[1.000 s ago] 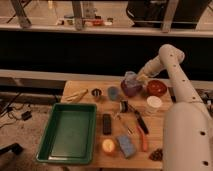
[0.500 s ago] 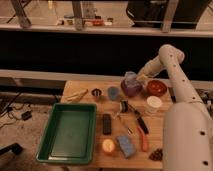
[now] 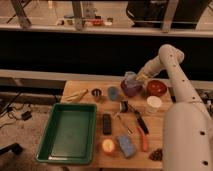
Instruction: Place towel in purple bowl
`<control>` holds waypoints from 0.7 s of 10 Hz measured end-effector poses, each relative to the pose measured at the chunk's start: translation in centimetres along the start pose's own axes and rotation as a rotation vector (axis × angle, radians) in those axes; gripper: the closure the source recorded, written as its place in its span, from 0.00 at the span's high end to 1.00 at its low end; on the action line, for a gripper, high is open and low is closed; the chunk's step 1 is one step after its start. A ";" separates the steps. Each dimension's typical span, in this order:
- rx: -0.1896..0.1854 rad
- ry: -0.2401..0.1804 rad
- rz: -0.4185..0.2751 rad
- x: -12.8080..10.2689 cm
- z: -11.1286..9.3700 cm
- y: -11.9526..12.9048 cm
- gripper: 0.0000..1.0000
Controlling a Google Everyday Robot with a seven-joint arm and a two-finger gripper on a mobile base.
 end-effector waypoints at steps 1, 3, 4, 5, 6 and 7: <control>0.000 0.000 0.000 0.0 0.0 0.0 0.27; 0.000 0.000 0.000 0.0 0.0 0.0 0.47; 0.000 0.000 0.000 0.0 0.0 0.0 0.55; 0.000 0.000 0.000 0.0 0.0 0.0 0.68; 0.000 0.000 0.000 0.0 0.0 0.0 0.75; 0.000 0.000 0.000 0.0 0.0 0.0 0.79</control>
